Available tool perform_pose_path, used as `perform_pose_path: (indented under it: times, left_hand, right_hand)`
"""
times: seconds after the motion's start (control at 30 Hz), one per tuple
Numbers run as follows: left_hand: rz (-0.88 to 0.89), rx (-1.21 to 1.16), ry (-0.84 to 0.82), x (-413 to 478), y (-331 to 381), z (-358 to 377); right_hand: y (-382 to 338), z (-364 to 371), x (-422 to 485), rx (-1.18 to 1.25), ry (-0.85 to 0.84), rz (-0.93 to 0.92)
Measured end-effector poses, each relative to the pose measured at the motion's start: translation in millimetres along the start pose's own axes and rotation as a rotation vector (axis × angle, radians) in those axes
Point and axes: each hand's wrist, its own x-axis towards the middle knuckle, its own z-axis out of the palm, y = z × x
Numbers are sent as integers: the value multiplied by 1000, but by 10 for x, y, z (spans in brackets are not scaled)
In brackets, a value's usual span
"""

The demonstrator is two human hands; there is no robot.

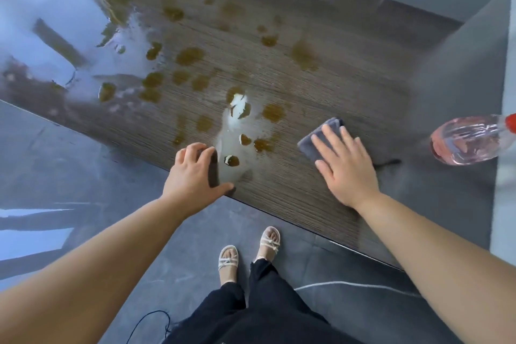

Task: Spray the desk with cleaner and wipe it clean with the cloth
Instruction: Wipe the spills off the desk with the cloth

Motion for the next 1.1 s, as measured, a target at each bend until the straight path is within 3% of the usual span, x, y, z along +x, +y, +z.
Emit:
perform_pose_path:
  times: [0.1,0.13,0.17,0.3,0.37,0.47,0.53,0.57,0.63,0.73,0.8,0.87,0.93,0.97,1.03,1.1]
  left_hand:
    - [42,21,-13,-10,-59,6]
    - [56,25,-16,0,-62,-2]
    - [67,25,-15,-11,-89,-9]
    - [92,27,-52,-8,-138,-23]
    - [104,41,-81,-5,-146,-23]
    - [122,54,-91,12,-167,-3]
    - [134,47,-81,29,-191,-5]
    - [136,45,-79,34,-196,-11]
    - [129,31,-76,34,-205,-19]
    - [135,25,-85,49,-215,-47]
    - [165,55,-108,71,-243,-63]
    - [182,70,-128,84,-257,-73]
    - [188,81,-130,88,-273,-57]
    - [190,83,-127,89,-276,-47]
    - [190,81,-123,80,-290,-40]
    - [200,81,-127,82,-310,-50]
  right_hand:
    - [-363,-41,230,101,61,421]
    - [-530,-59,270,110,36,465]
    - [-713,-57,258,89,11,417]
    - [-811,3,-118,15,-56,-153]
    - [-497,21,-210,-25,-88,-213]
    - [-374,-14,-89,12,-65,153]
    - [-701,-23,126,61,-16,444]
    - [-913,-37,204,75,-12,485]
    - [-1239,-22,215,48,-23,319]
    - [-1070,-6,-60,17,-93,-72]
    - [-738,-23,-167,-12,-111,-113]
    - [-592,-33,-137,12,-103,134]
    - [-813,-1,26,52,-51,465]
    - [-1020,6,110,62,-31,547]
    - [-1399,15,158,70,1,430]
    - [-1461,52,17,25,-27,86]
